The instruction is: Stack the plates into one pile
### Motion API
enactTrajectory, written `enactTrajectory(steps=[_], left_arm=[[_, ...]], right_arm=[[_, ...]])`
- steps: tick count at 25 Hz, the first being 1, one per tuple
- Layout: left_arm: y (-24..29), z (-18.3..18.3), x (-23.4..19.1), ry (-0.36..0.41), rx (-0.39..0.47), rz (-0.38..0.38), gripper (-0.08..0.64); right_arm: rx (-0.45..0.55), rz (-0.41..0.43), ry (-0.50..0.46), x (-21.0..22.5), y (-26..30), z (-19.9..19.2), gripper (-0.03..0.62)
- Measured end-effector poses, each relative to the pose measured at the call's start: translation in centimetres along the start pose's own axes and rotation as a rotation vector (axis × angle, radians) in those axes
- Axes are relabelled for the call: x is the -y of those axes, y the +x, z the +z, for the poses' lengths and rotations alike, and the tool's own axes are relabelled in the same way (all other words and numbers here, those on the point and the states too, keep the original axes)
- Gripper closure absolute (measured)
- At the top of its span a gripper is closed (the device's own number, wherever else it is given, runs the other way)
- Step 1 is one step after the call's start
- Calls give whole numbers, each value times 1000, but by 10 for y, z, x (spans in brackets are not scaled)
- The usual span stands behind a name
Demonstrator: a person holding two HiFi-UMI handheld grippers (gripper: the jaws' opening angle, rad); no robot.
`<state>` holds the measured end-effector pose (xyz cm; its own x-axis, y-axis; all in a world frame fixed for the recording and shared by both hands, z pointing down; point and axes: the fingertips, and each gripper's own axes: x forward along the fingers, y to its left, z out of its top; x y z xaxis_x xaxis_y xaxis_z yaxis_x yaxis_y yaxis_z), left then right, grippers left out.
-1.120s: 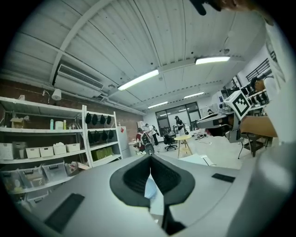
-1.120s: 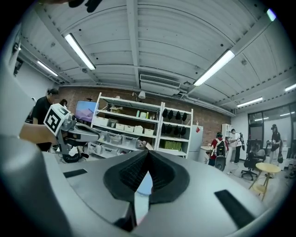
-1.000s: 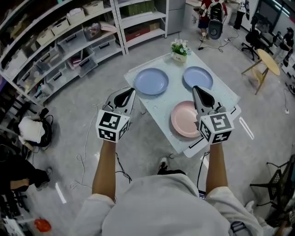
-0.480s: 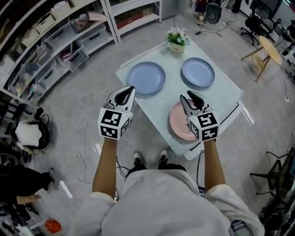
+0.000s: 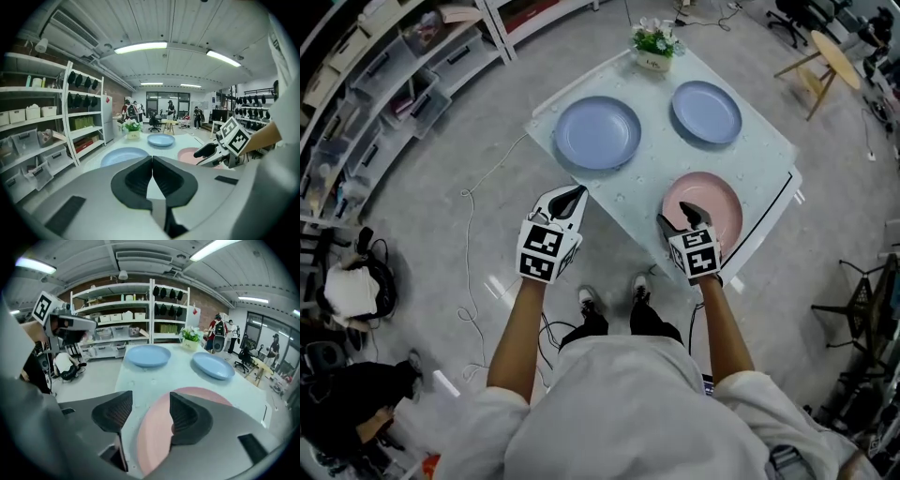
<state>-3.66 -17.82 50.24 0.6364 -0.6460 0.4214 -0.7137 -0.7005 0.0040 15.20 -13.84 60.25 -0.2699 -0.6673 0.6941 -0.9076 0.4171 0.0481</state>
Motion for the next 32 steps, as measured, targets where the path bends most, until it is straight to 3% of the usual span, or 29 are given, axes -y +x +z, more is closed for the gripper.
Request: enactTrajectory(steps=[5, 9, 11, 12, 13, 24, 32], left_arm=[[-8, -38, -13, -41, -52, -19, 540], [-16, -50, -30, -48, -62, -15, 540], [-19, -52, -37, -52, -58, -12, 540], [-21, -53, -41, -55, -57, -10, 540], [-23, -54, -45, -58, -56, -9, 540], [-43, -47, -78, -62, -4, -31, 540], [-61, -26, -110, -66, 73, -8, 540]], right_arm=[[-161, -25, -123, -7, 37, -48, 311], [-255, -49, -142, -9, 58, -71, 310], [-251, -70, -122, -7, 59, -73, 343], [-242, -91, -122, -5, 58, -72, 444], [-234, -111, -126, -4, 57, -72, 491], [-227, -259, -107, 4, 35, -46, 546], [-86, -326, -113, 14, -1, 37, 538]])
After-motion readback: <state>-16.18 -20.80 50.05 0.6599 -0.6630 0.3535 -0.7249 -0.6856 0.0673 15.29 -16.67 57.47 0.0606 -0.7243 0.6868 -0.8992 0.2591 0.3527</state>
